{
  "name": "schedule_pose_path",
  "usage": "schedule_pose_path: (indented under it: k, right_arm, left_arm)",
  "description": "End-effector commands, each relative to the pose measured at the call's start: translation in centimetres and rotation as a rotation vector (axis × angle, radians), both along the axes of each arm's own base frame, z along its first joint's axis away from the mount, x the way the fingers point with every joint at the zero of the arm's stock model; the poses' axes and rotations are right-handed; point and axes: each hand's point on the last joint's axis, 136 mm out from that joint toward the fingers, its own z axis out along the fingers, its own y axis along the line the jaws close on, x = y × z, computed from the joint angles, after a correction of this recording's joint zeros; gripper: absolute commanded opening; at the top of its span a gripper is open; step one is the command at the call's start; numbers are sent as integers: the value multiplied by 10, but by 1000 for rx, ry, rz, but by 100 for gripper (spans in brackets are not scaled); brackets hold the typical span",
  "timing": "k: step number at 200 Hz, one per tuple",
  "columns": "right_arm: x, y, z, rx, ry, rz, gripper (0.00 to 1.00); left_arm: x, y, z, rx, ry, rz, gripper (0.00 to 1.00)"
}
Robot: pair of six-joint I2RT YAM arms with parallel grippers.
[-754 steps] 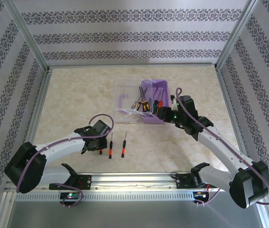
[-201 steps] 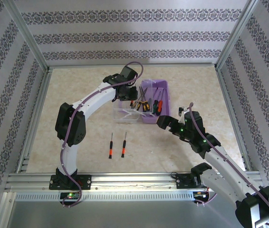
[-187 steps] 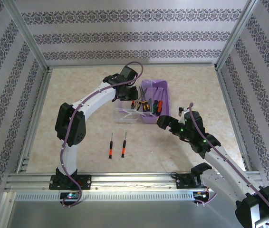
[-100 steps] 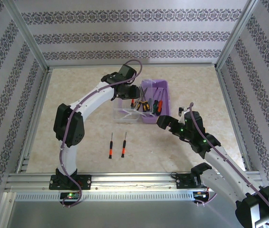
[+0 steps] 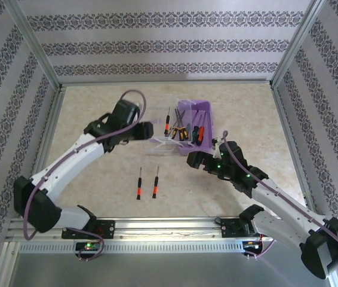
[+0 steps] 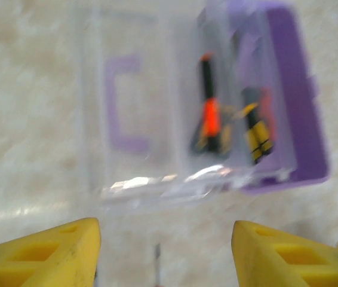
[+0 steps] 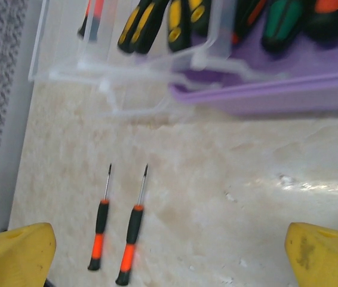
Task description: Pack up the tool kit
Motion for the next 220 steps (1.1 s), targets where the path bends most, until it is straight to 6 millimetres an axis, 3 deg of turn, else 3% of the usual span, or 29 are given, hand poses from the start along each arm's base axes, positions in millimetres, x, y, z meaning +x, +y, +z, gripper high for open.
schedule_pose_path:
  k: [1,35,74,103,157,220]
  right_arm:
    - [3,19,15,3,-85,45,98]
    - [3,31,-3,-9,-62,24,97]
    - [6,38,-22,-30,11,15,90]
    - [7,38,-28,-46,38,4,87]
    - [9,37,-30,-52,46,-13,86]
    - [8,35,-34,-67,51,-14,86]
  left_arm:
    - [-29,31,-47,33,85,95,56]
    - [-88,44,-104,-30,246,129,41]
    - [-125,54,-129,-33,313,124,40]
    - [-132,48,-135,-52,331,104,40]
    - [-125,21,-148,-14,367,35,40]
    - [-121,4,-164,8,397,13,39]
